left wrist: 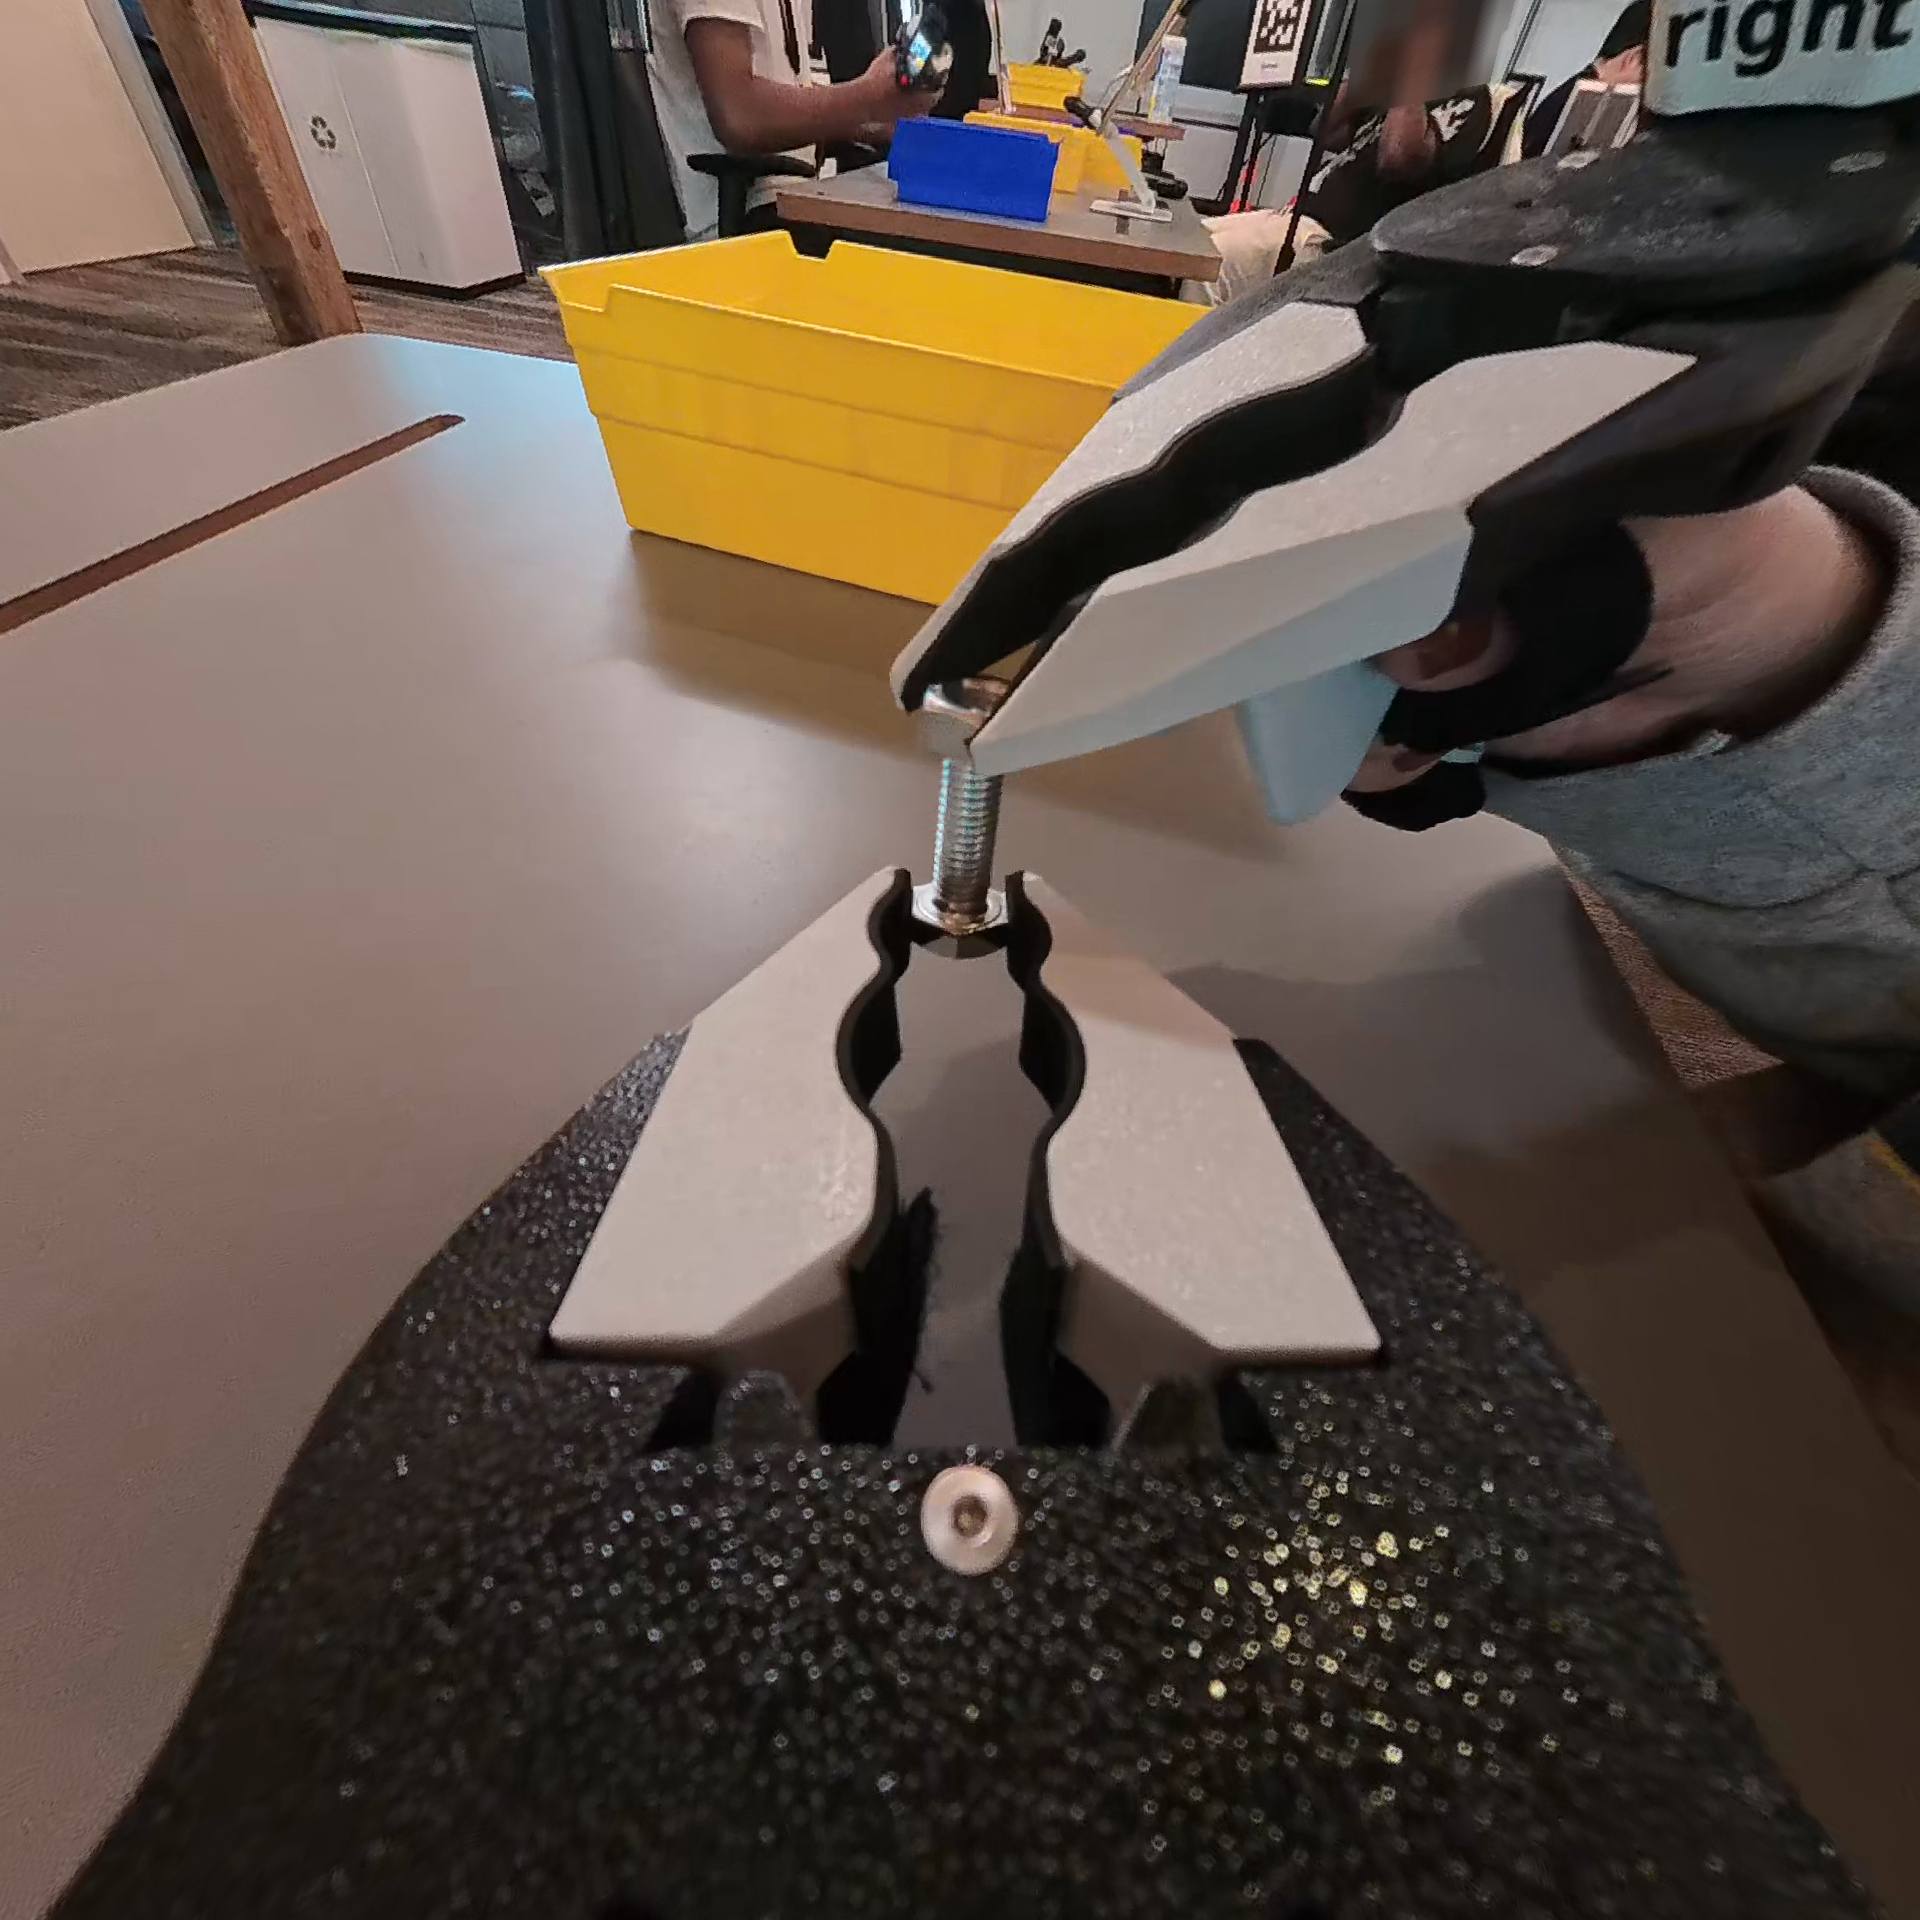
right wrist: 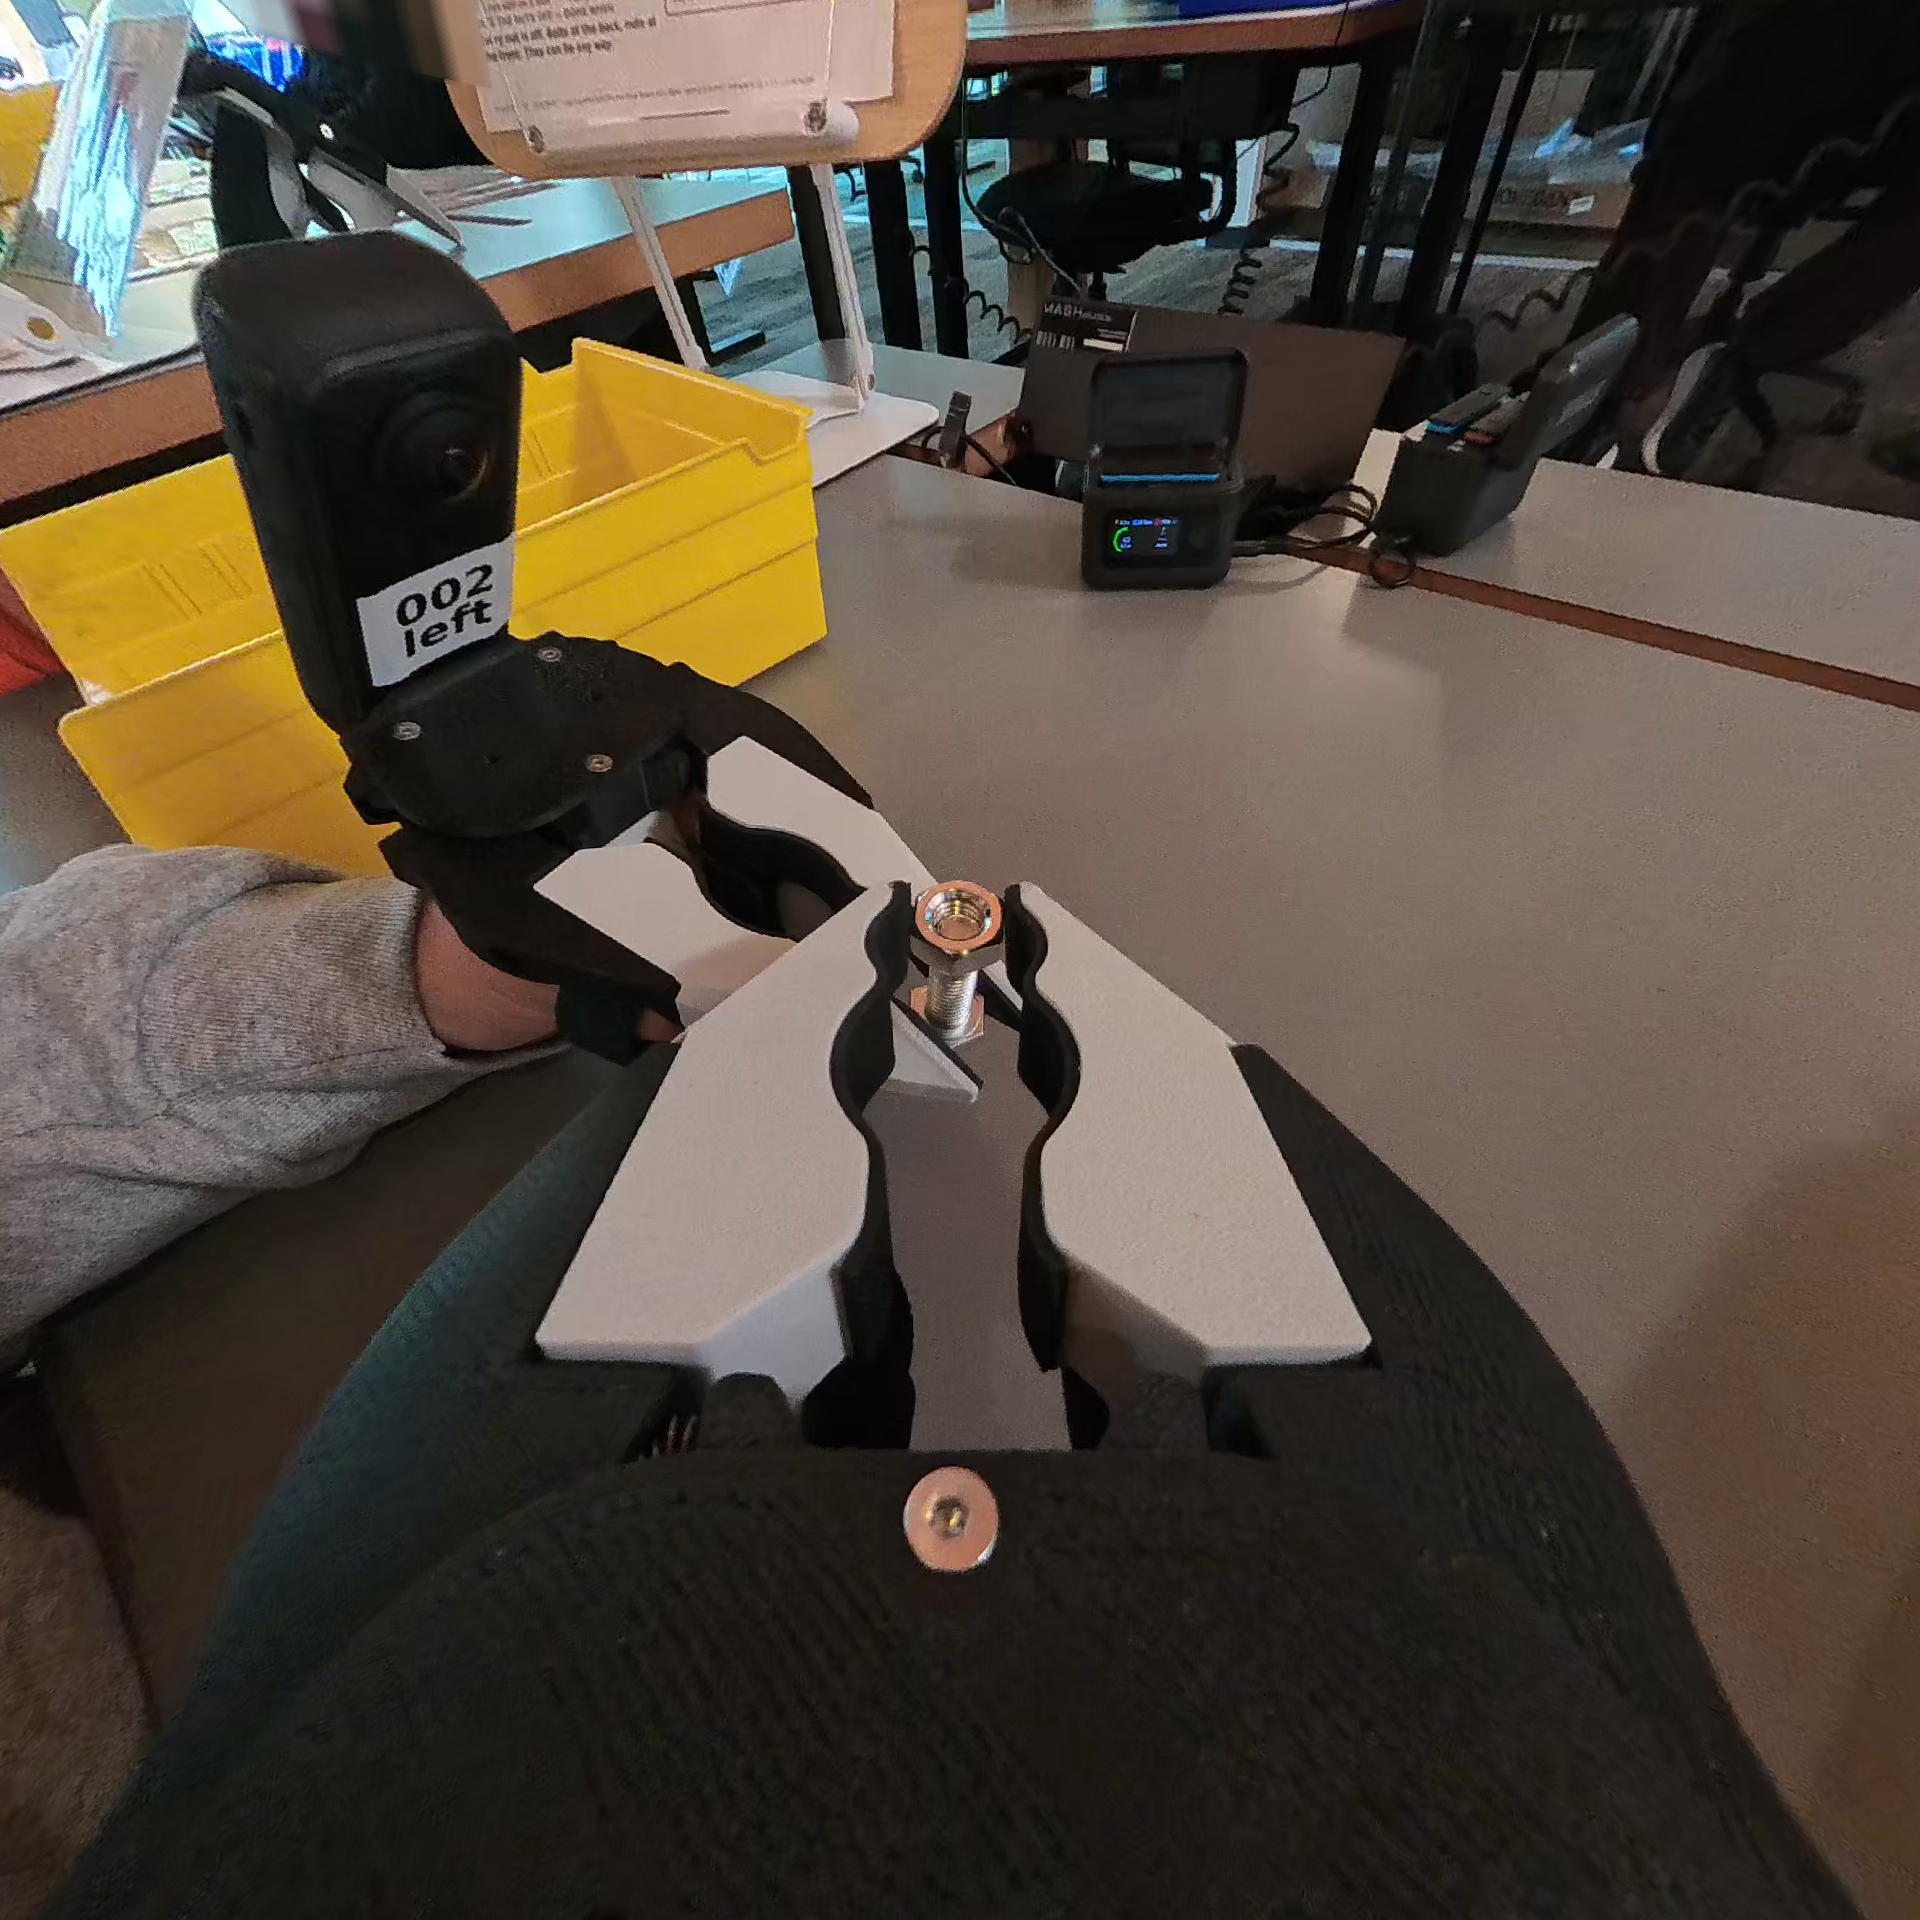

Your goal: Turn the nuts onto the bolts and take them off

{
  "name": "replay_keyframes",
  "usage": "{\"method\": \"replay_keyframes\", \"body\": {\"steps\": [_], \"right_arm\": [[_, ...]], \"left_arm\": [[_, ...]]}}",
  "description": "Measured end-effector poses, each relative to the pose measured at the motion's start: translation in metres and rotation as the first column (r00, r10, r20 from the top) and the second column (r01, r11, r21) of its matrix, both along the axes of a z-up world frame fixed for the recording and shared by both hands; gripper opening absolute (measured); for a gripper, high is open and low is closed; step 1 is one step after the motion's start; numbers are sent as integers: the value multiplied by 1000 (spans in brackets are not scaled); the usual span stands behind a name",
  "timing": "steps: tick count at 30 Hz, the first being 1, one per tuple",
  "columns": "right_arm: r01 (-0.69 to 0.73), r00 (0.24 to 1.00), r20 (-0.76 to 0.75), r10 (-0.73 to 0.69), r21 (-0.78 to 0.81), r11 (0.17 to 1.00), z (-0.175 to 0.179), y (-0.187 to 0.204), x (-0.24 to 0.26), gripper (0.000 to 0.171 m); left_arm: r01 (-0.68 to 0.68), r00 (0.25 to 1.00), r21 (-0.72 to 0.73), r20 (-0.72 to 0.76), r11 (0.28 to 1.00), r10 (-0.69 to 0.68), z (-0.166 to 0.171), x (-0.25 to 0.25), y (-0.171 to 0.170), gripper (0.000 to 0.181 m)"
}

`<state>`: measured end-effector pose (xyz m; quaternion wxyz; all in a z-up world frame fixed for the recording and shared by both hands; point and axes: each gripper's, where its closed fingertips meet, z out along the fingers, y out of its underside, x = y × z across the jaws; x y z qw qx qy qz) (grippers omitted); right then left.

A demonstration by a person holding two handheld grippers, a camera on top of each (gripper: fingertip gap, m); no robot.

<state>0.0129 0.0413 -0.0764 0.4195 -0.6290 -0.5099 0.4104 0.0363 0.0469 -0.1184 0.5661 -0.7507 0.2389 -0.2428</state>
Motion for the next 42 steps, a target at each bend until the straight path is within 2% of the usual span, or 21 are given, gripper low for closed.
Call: {"method": "replay_keyframes", "body": {"steps": [6,8,11,16,23,29,34,42], "right_arm": [[-18,999,-45,18,2,1000,5,-3,-1,24],[-35,994,-104,38,33,999,12,-5,-1,33],[-60,977,-200,80,104,993,20,-9,-2,55],[-125,957,-260,133,44,991,12,-15,-6,62],[-167,942,-291,165,18,986,7,-22,-4,62],[-122,943,-305,132,51,991,8,-14,3,61],[-165,938,-299,175,56,985,8,-21,-8,62],[-130,939,-314,139,52,990,8,-15,3,62]], "left_arm": [[-3,1000,-3,12,1000,3,1,-1,1,15],[-2,1000,-4,18,1000,2,1,-2,0,15],[1,1000,1,30,1000,-1,2,-2,0,15],[6,999,2,46,1000,-6,4,-2,0,16],[-1,998,4,64,1000,1,6,-4,1,16],[4,998,-5,66,1000,-4,5,-4,1,16],[9,998,-1,55,1000,-9,4,-2,0,16],[6,997,4,83,1000,-6,7,-6,1,16]]}}
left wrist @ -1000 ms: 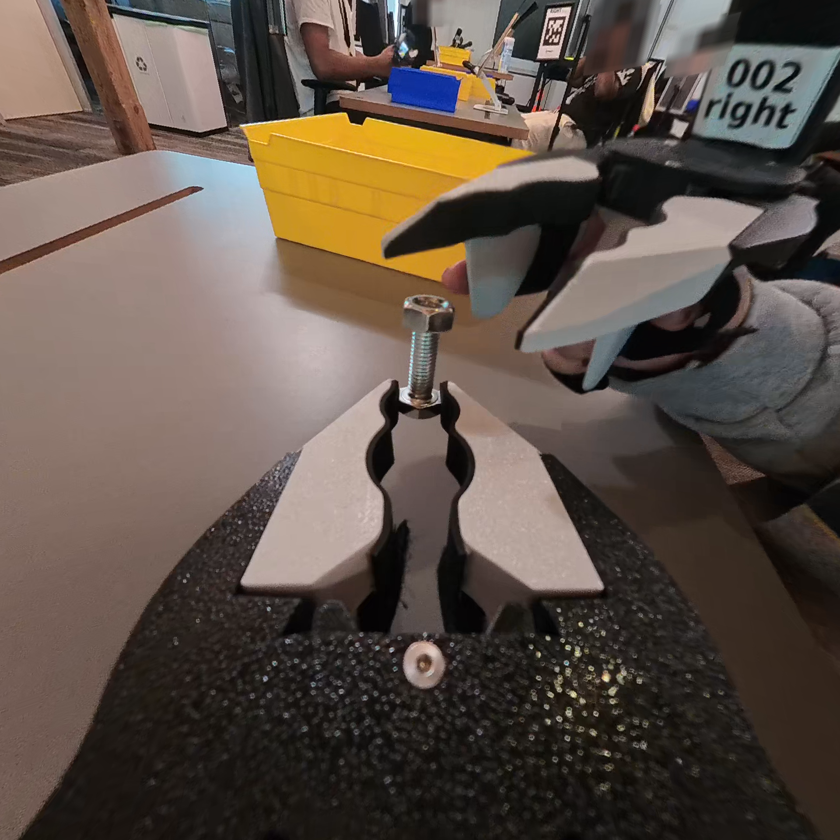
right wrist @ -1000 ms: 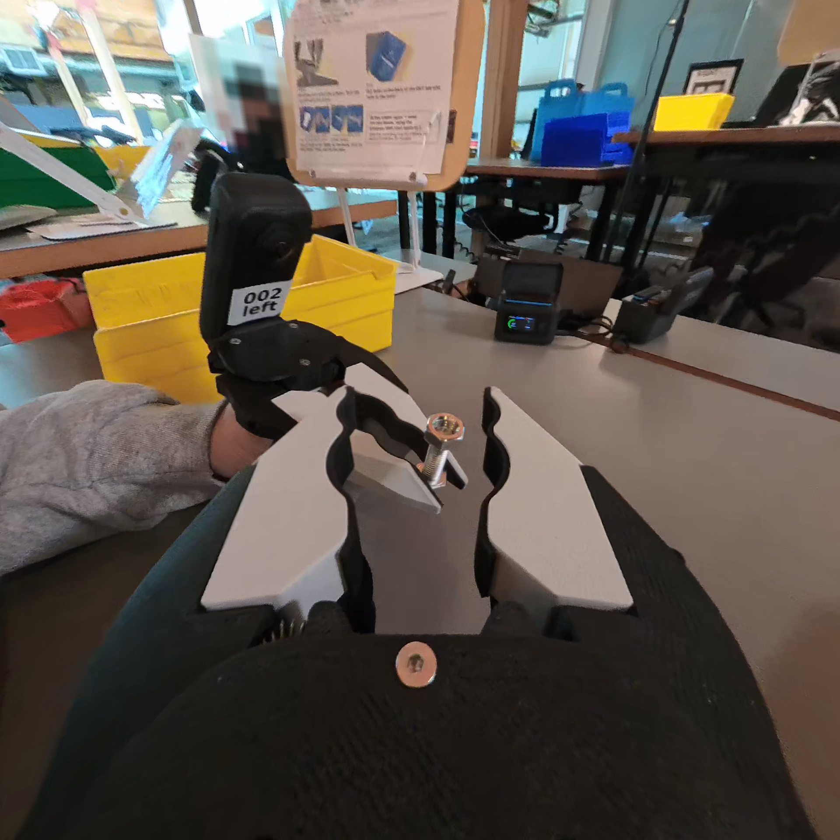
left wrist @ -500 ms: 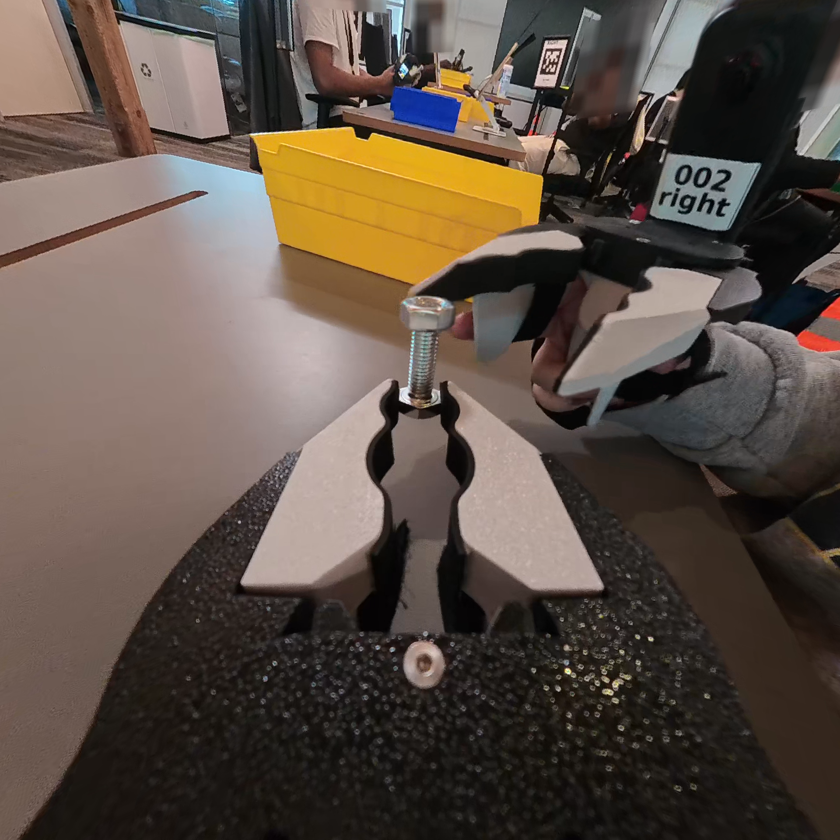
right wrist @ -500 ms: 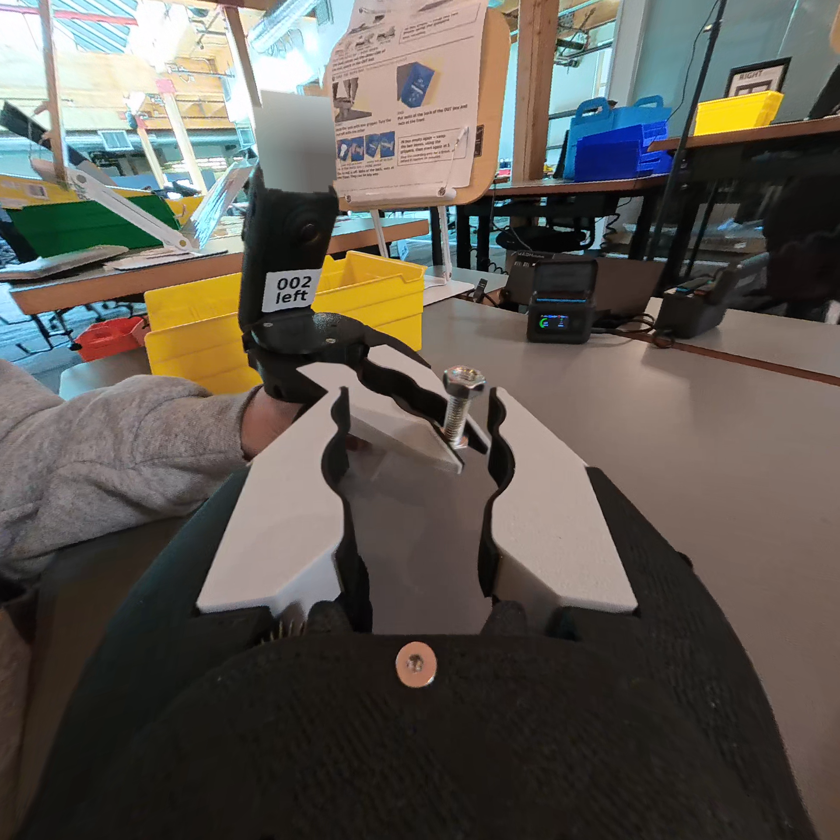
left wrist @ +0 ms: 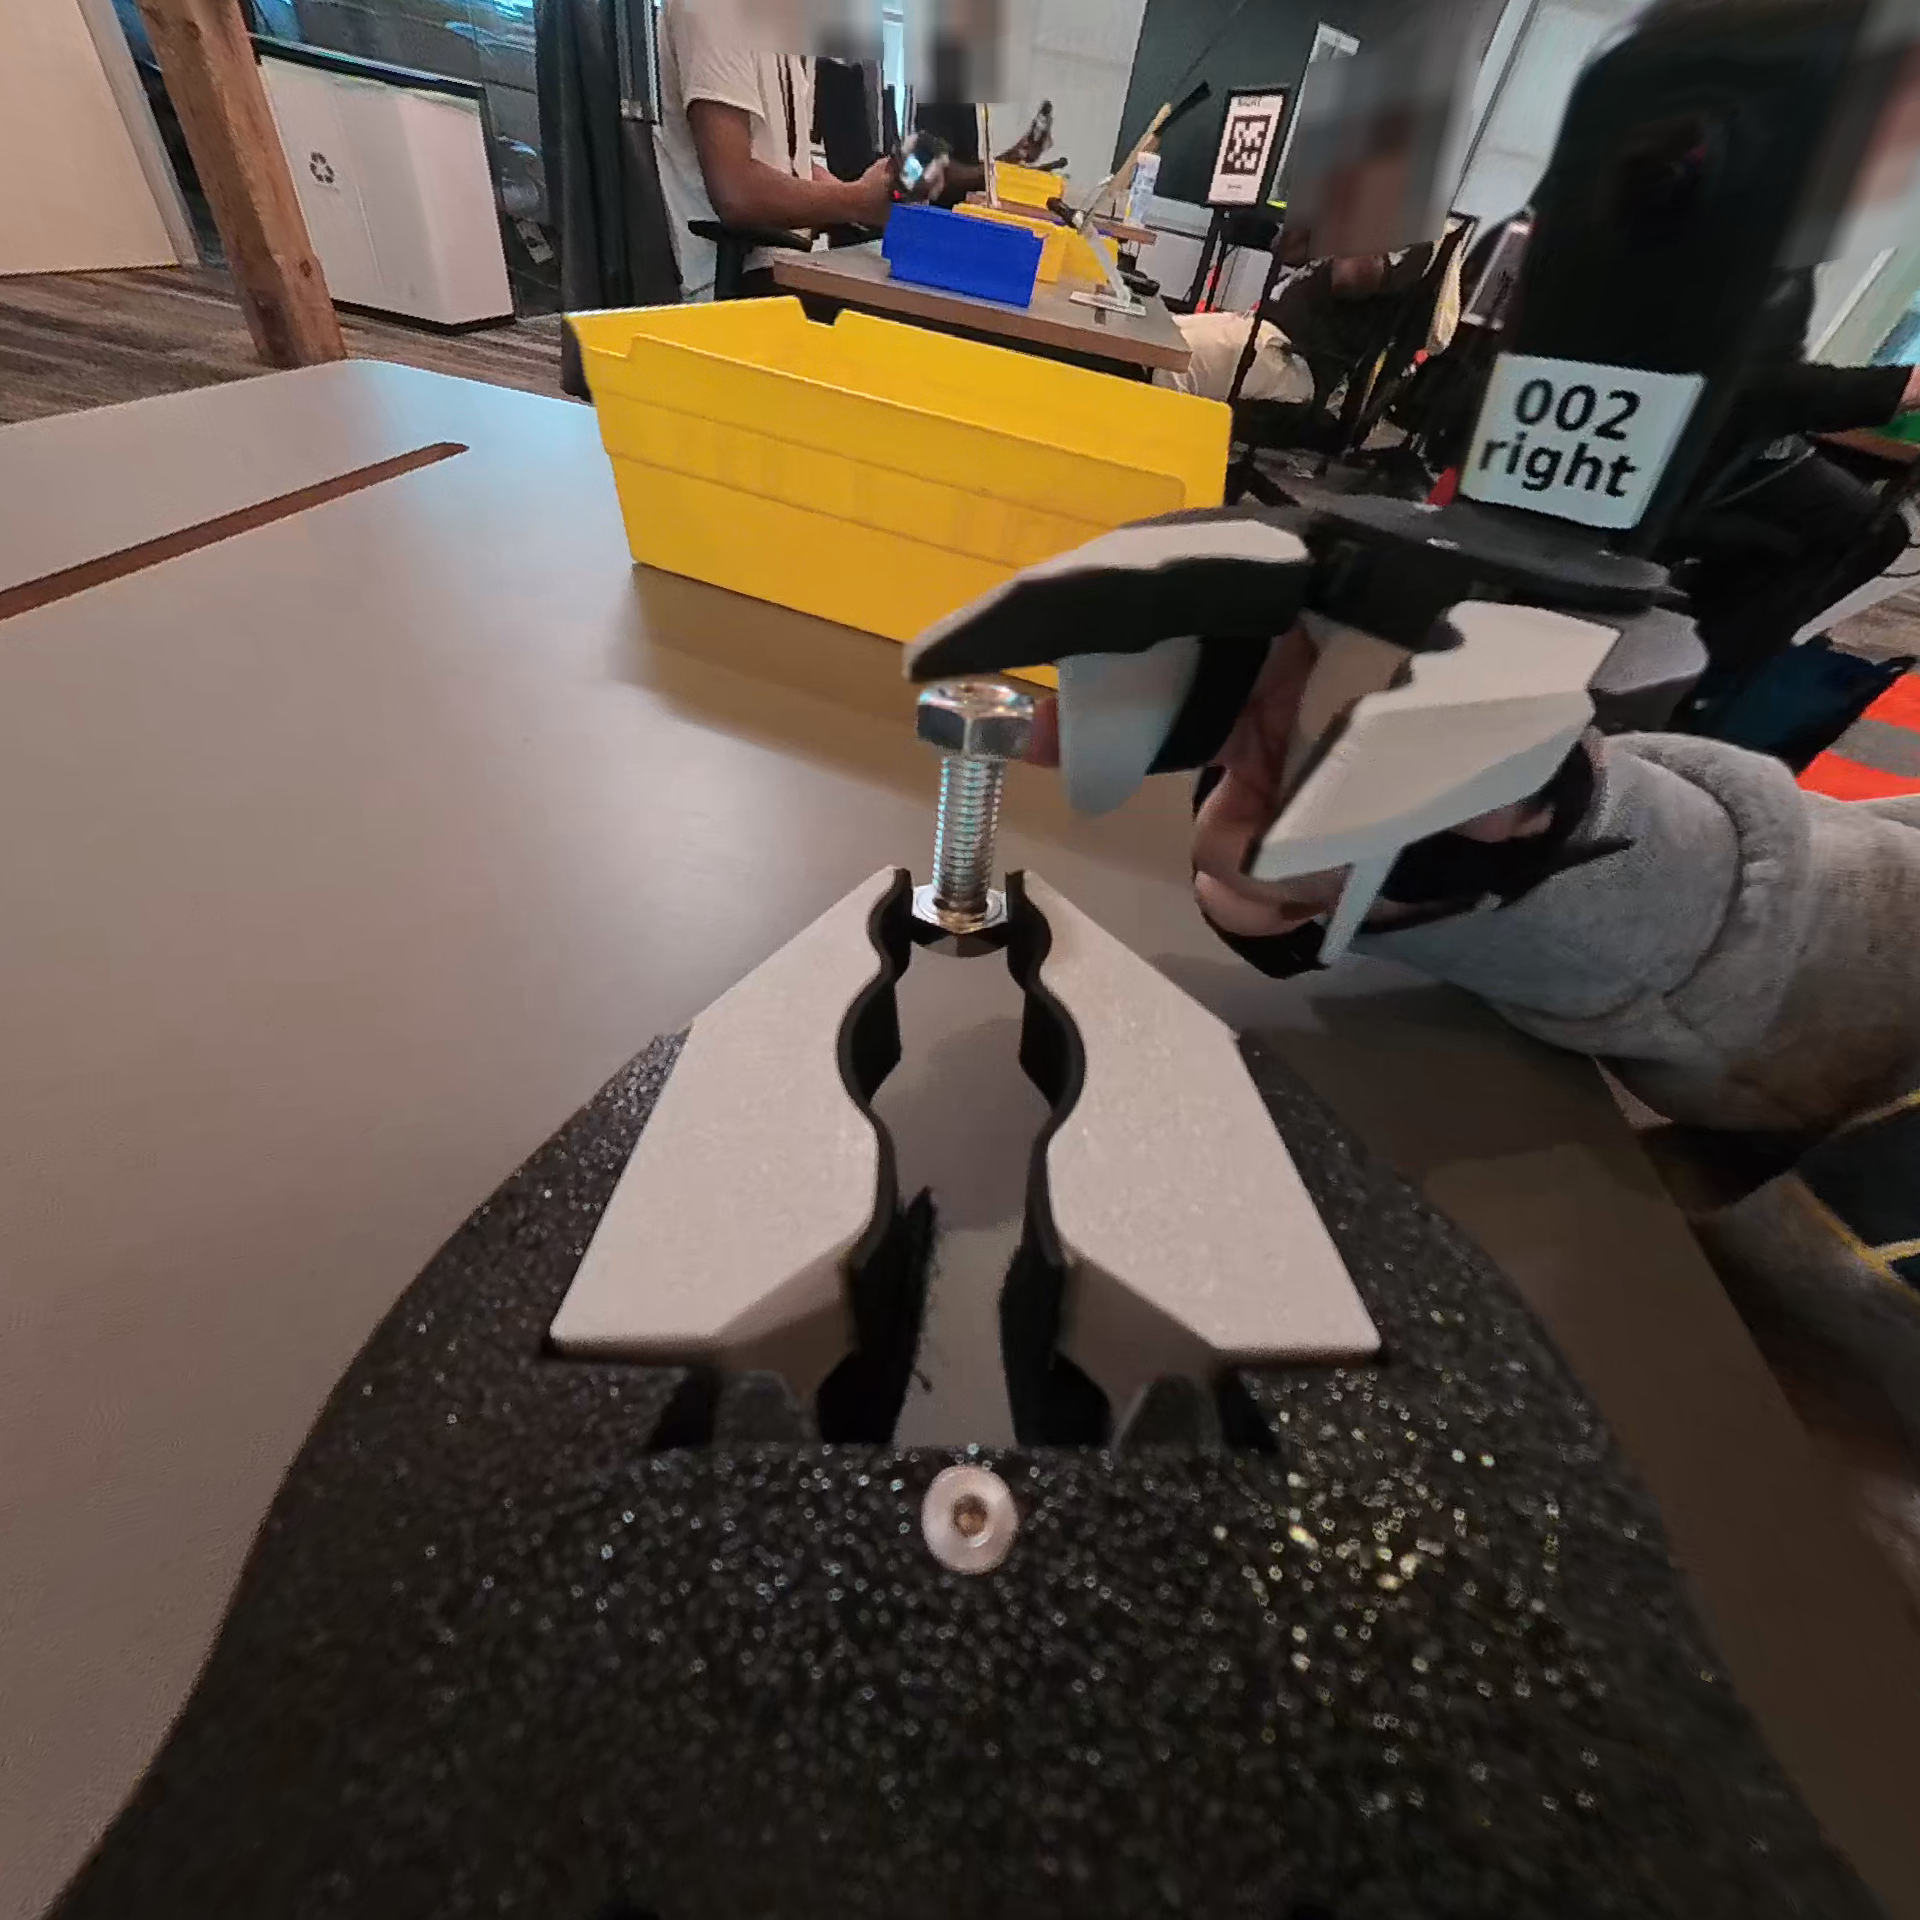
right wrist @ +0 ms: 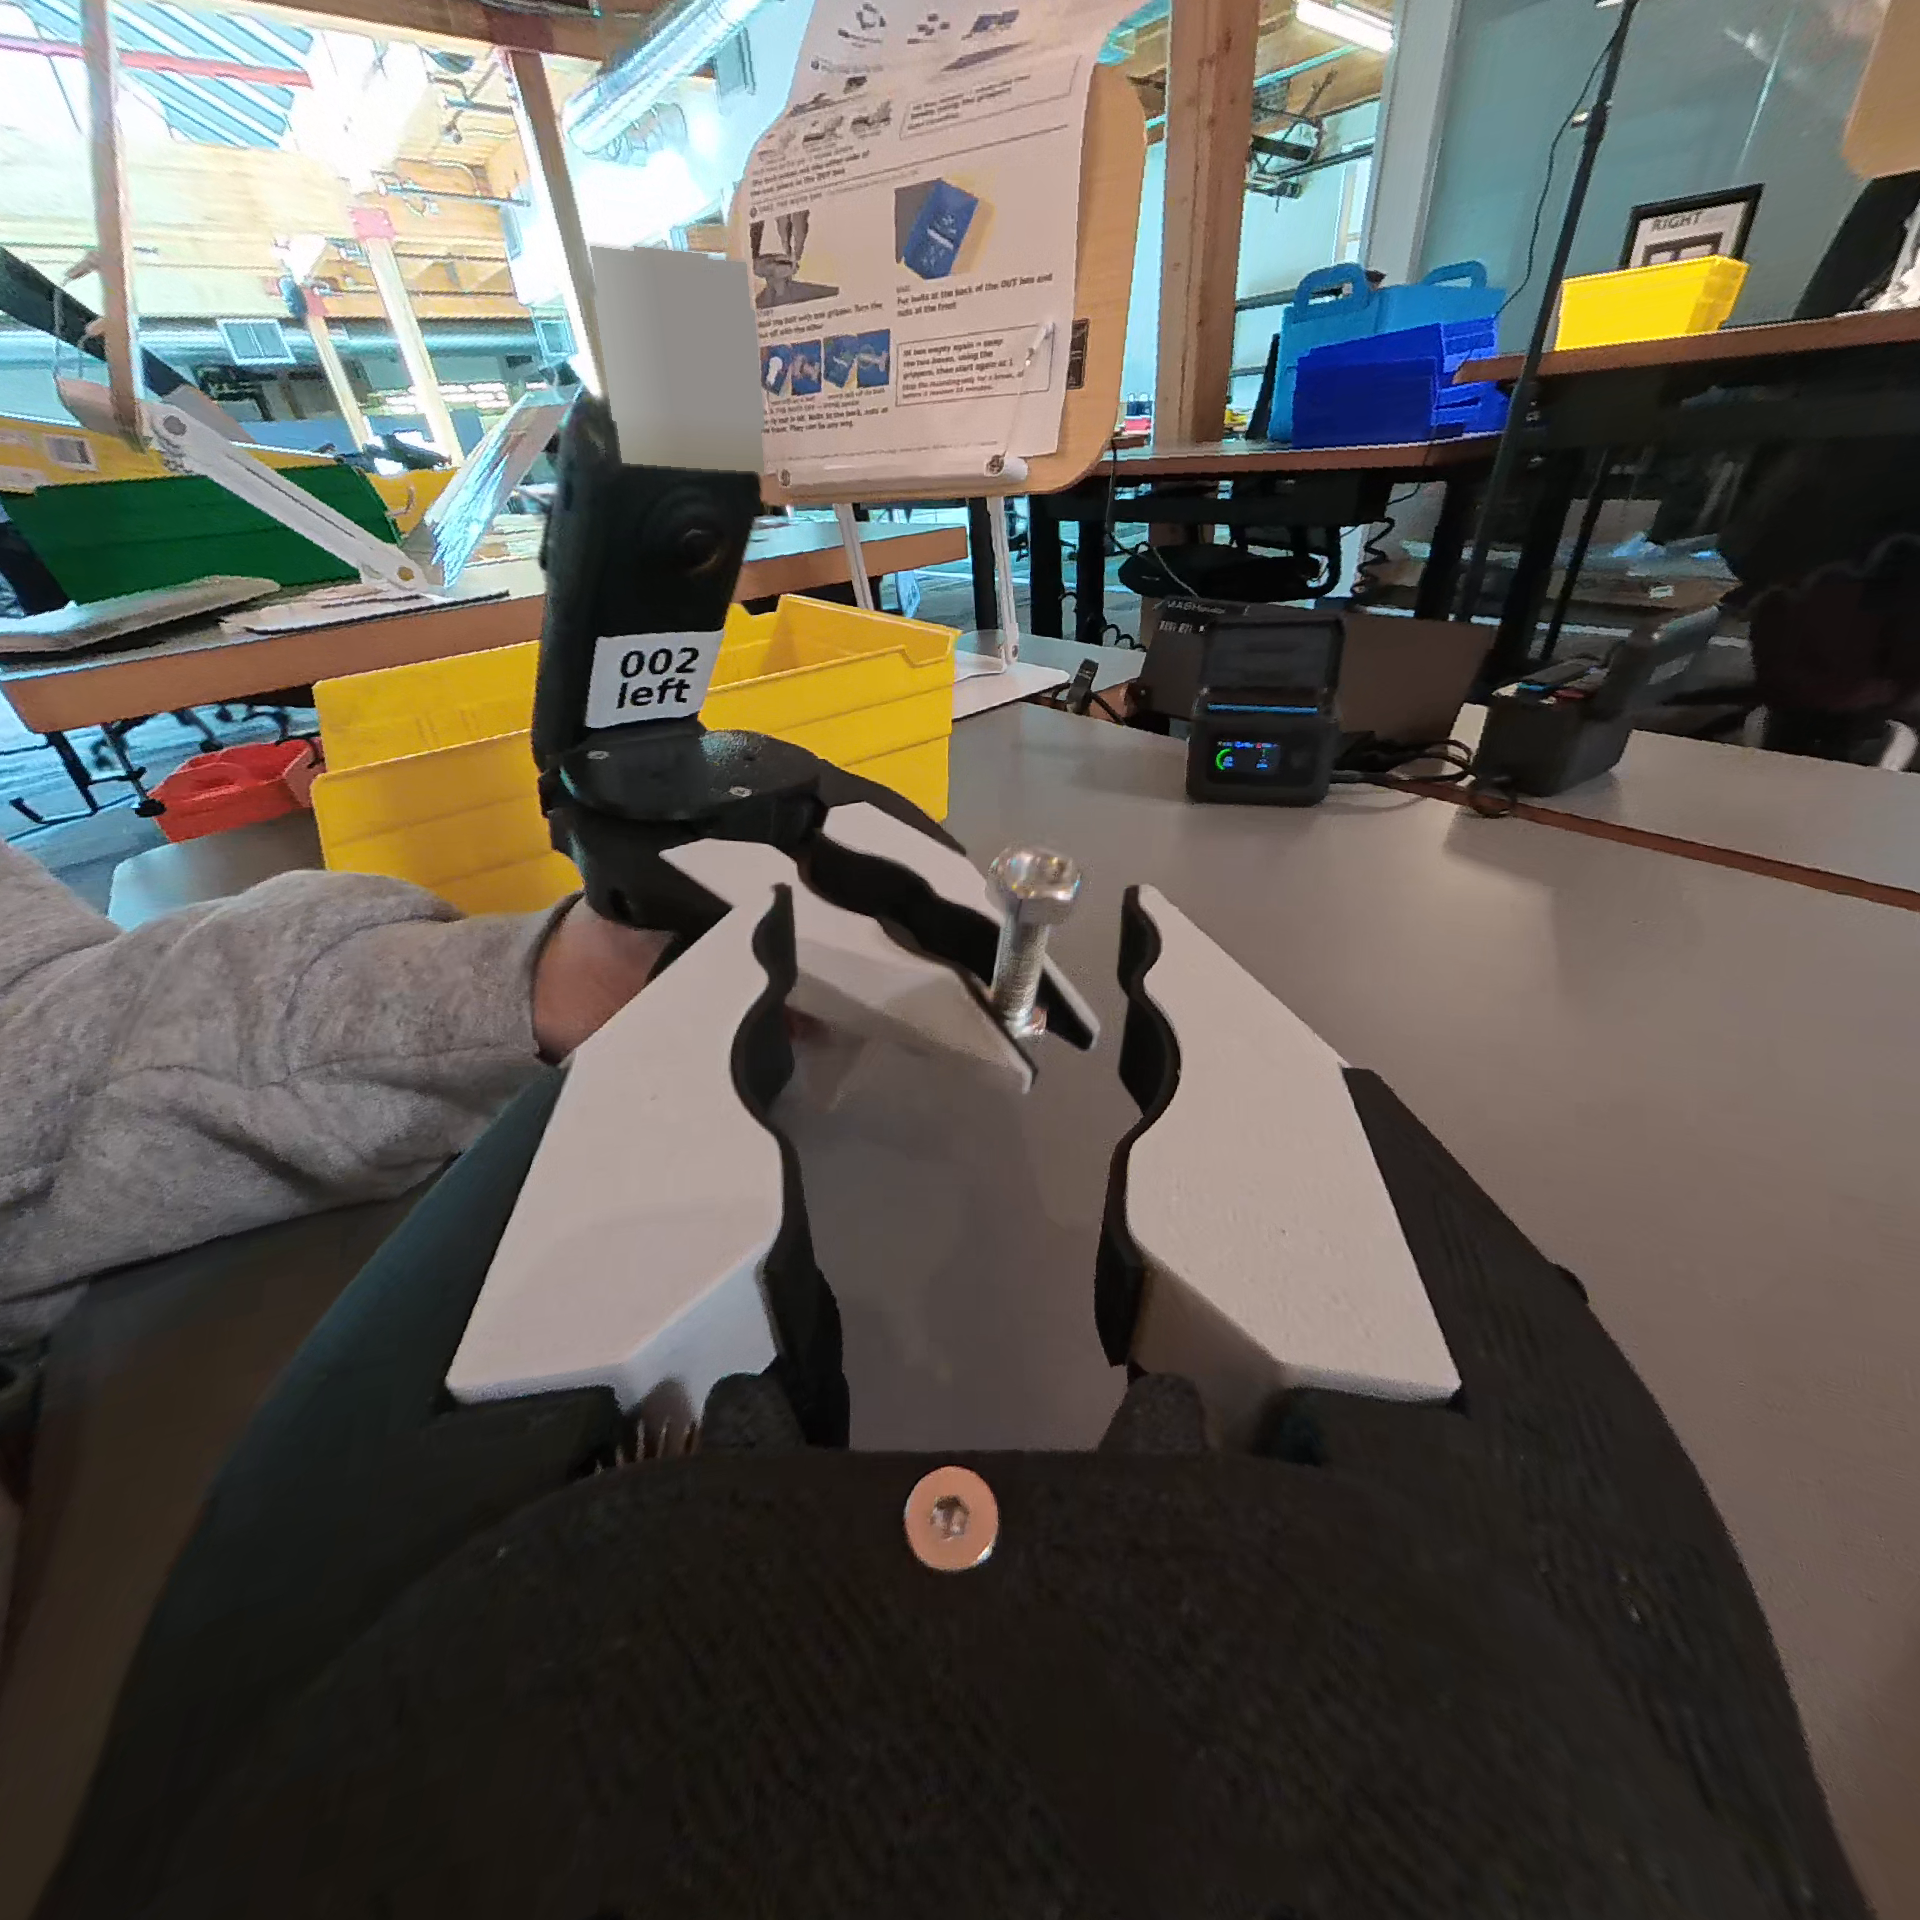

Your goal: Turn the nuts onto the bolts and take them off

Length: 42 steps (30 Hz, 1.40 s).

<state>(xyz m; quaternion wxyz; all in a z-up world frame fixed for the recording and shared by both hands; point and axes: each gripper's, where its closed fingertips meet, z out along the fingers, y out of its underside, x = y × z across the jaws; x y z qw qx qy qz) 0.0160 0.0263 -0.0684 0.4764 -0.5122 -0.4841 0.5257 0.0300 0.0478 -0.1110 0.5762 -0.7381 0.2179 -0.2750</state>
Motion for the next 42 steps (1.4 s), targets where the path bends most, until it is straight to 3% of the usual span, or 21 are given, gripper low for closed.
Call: {"method": "replay_keyframes", "body": {"steps": [4,11,18,24,27,28,30,36,42], "right_arm": [[-24,999,-23,23,-7,1000,3,-3,-10,62],[-21,999,-36,19,-41,999,-2,-3,4,53],[15,997,-70,-18,-37,999,7,7,-1,53],[-67,996,-68,66,-21,998,9,-6,-14,55],[-87,994,-76,85,-20,996,8,-14,-8,57],[-82,993,-85,81,-8,997,8,-14,-3,56],[-96,990,-107,95,-7,995,9,-15,8,37],[-53,997,-60,49,-68,996,2,3,4,27],[-213,974,-112,196,-166,963,10,-7,8,20]], "left_arm": [[14,1000,6,-28,1000,-14,-2,5,-2,16],[-38,996,15,78,999,37,9,-14,1,16],[16,997,28,76,999,-18,11,-5,-3,16],[89,995,34,37,995,-91,8,11,-9,16],[57,997,34,55,998,-59,10,4,-7,16],[38,996,36,76,999,-41,12,0,-6,16],[16,992,34,125,999,-20,15,-8,-4,16],[85,976,98,191,991,-103,29,-1,-12,16],[221,923,154,287,963,-257,44,10,-29,16]]}}
